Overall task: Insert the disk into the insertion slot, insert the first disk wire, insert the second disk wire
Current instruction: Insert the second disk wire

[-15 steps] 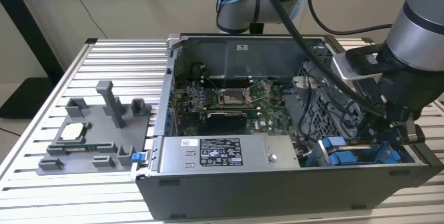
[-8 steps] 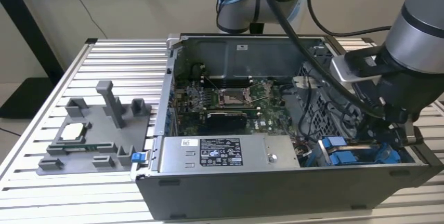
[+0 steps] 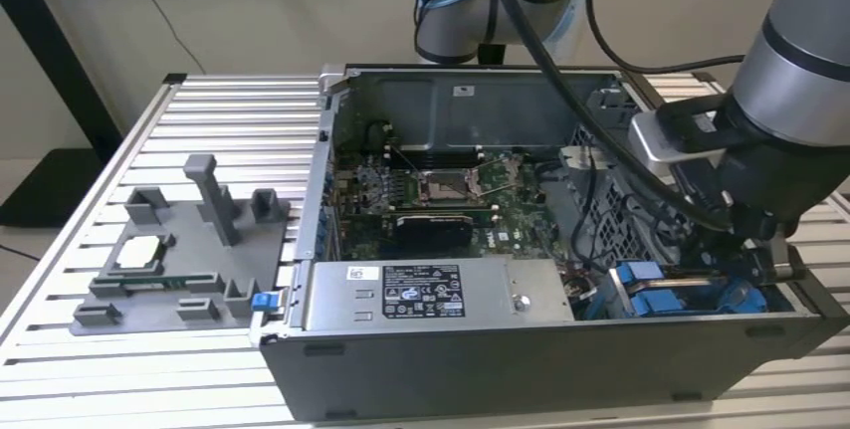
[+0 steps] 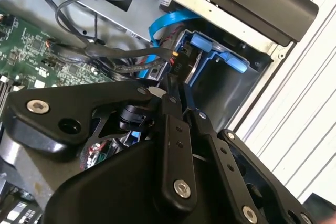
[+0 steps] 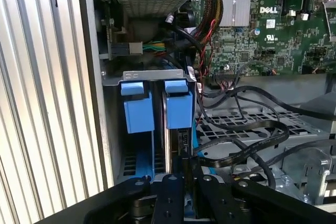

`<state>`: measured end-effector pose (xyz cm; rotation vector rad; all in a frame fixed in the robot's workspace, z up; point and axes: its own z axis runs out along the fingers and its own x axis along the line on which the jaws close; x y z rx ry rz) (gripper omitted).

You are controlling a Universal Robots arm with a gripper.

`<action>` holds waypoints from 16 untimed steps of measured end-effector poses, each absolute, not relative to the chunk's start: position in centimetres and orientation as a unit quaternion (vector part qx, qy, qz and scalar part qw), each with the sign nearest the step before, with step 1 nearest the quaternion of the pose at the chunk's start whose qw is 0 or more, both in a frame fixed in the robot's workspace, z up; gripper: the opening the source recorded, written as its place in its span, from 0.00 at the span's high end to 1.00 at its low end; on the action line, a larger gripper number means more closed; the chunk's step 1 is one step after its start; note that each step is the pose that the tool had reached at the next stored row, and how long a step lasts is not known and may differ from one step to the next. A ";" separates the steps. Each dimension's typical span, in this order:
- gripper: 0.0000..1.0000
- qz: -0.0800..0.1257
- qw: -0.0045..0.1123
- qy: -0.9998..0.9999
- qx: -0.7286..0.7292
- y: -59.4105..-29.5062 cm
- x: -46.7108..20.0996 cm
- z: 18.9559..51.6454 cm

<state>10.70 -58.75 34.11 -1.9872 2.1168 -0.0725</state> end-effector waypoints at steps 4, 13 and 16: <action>1.00 -0.025 0.118 0.724 -0.679 -58.6 10.7 34.0; 1.00 -0.025 0.118 0.724 -0.679 -58.6 10.7 33.8; 1.00 -0.025 0.118 0.724 -0.679 -58.6 10.7 33.6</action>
